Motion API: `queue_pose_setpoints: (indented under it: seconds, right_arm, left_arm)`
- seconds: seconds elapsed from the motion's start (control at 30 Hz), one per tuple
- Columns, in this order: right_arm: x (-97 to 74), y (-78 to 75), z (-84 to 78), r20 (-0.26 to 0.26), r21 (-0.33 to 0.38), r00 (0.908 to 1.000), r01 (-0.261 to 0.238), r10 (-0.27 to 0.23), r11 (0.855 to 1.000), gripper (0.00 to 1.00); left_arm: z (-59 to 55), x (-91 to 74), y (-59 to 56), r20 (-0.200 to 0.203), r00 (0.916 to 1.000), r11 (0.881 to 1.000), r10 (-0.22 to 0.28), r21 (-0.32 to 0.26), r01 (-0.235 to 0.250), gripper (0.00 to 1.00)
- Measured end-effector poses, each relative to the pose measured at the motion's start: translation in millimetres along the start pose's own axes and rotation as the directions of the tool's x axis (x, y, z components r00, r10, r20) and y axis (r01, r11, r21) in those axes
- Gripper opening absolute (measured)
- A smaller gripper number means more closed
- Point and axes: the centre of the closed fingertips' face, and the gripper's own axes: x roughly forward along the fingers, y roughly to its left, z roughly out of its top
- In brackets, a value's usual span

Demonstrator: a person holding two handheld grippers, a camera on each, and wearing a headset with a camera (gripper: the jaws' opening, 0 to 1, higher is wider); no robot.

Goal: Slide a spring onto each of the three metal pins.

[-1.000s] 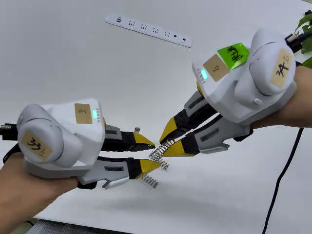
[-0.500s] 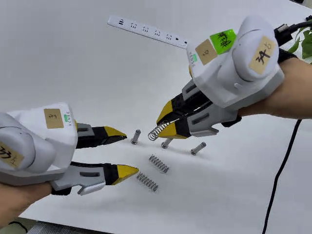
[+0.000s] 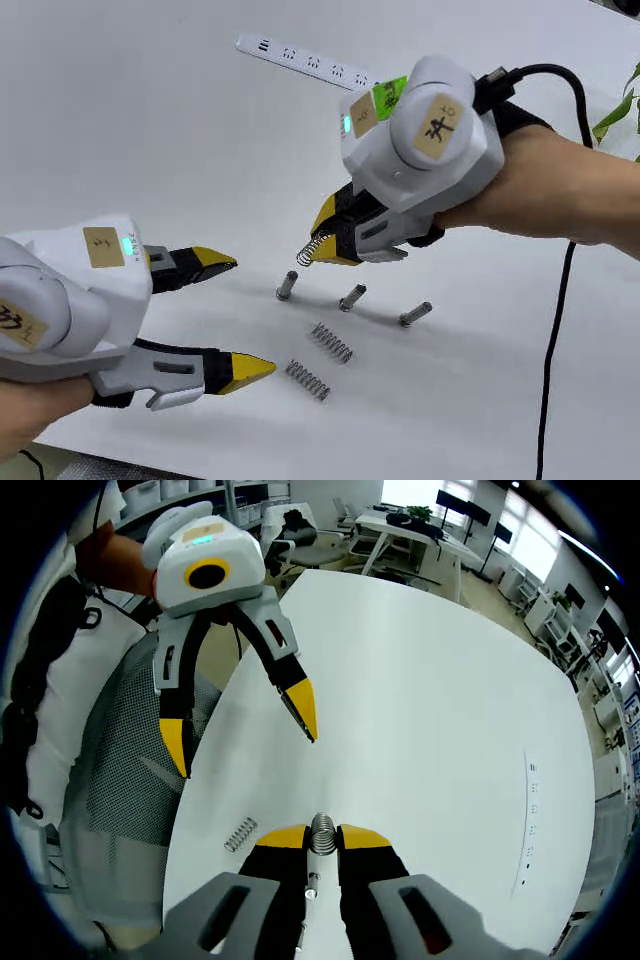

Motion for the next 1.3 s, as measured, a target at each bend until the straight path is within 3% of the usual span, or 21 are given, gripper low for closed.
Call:
queue_pose_setpoints:
  seconds: [0.43,1.3]
  right_arm:
    - [22.8,-3.6,-6.6,-0.042,-0.007,0.9985,-0.036,0.036,0.999,0.12]
    - [42.4,0.9,-15.9,-0.065,-0.007,0.9963,-0.058,0.057,0.998,0.12]
  left_arm:
    - [-6.3,0.6,1.6,-0.005,0.9999,1.000,0.014,-0.024,-0.014,0.79]
    - [-8.7,4.5,-6.5,0.000,0.9999,0.999,-0.016,-0.042,0.016,0.78]
